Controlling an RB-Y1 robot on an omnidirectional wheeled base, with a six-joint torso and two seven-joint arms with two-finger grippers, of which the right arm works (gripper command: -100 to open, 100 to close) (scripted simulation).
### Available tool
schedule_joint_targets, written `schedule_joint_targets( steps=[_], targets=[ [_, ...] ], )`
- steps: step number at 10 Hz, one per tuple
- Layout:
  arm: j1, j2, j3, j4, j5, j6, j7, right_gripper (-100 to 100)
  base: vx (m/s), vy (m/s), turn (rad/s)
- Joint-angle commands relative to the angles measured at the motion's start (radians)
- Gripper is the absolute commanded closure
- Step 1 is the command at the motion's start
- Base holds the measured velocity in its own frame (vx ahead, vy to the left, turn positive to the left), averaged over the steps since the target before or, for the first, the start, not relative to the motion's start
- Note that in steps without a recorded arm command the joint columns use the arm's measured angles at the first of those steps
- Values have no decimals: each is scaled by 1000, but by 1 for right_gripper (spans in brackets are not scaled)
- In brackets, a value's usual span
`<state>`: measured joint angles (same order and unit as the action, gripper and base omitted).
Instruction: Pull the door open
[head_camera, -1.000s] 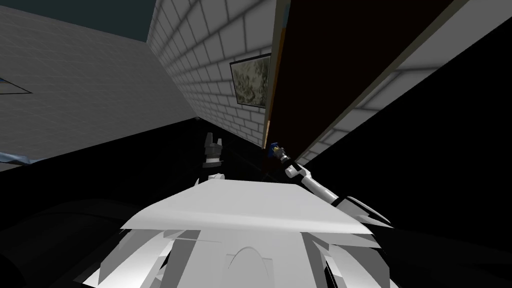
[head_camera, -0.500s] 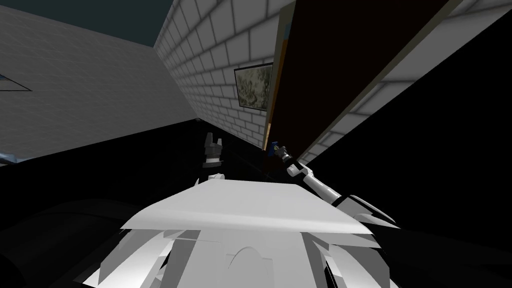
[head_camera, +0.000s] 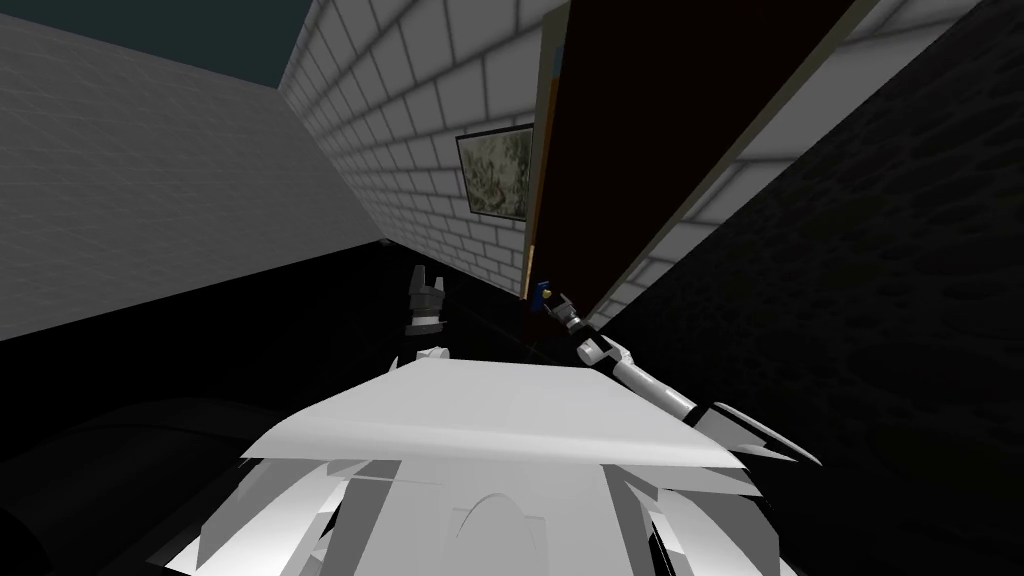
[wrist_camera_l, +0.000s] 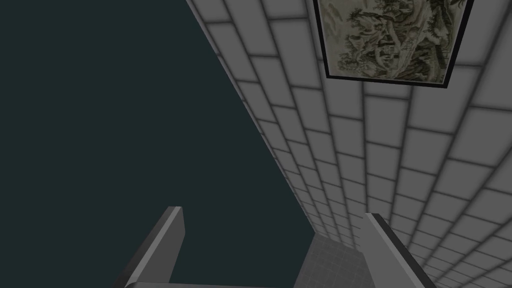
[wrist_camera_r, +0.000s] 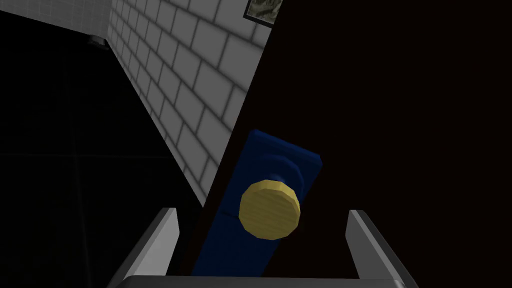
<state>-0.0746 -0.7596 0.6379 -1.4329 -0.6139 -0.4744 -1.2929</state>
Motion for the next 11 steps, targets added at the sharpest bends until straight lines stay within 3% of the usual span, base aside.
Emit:
schedule_joint_targets(
  steps=[1, 2, 4, 5, 11],
  targets=[
    [18, -12, 21, -2, -11, -32, -50, -100, 4, -1, -50],
    [18, -12, 21, -2, -11, -32, -56, -100, 5, -1, -56],
    [54, -35, 51, -16, -30, -79, -125, -100, 13, -4, -110],
    [54, -35, 51, -16, -30, -79, -133, -100, 13, -2, -47],
    [137, -89, 122, -47, -75, -189, -276, -100, 28, -10, -91]
  ],
)
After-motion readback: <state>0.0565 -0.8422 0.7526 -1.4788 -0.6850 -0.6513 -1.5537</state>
